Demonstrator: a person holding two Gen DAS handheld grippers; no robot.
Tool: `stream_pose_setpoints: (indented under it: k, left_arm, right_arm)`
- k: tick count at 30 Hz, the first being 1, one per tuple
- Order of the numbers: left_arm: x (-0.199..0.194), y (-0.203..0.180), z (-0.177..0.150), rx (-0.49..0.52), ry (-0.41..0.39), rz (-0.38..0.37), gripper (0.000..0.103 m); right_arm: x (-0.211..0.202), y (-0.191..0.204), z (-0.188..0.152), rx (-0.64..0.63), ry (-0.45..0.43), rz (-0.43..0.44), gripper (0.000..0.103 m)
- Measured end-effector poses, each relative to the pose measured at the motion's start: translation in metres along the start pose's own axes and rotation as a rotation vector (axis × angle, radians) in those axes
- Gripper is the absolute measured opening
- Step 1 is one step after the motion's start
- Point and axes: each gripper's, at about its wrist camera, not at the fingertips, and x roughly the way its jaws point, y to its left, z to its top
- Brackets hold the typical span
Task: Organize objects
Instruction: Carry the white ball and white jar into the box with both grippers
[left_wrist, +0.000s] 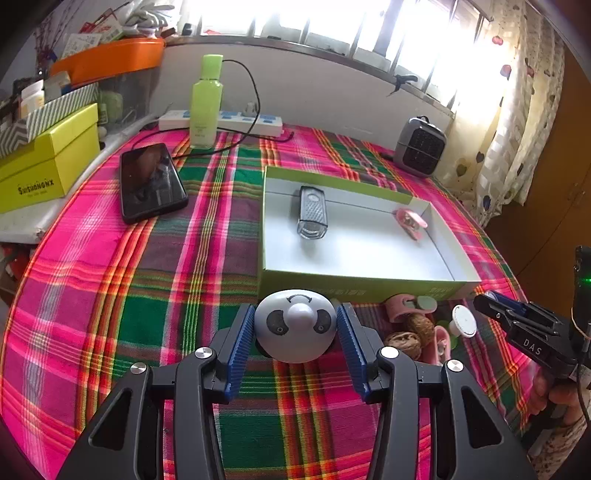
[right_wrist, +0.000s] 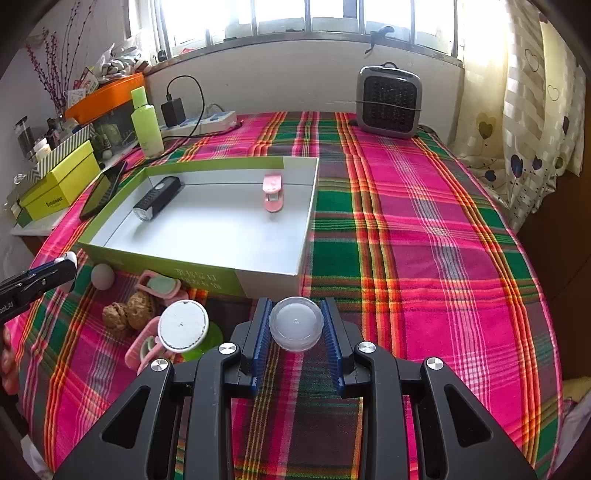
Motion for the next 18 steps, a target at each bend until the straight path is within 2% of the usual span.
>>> stream_pose_setpoints:
  k: [9,18]
  left_arm:
    - [-0.004,-0.014,0.017,0.03,-0.016,-0.03,0.045]
    - [0.012,-0.03,0.039,0.059,-0.005,-0.065,0.045]
  right_arm:
    - [-0.009,0.006,0.014,-0.015,-0.034,0.015,0.029]
    - [-0.001,0.016,0.032,-0.033,-0.04,0.043,0.029]
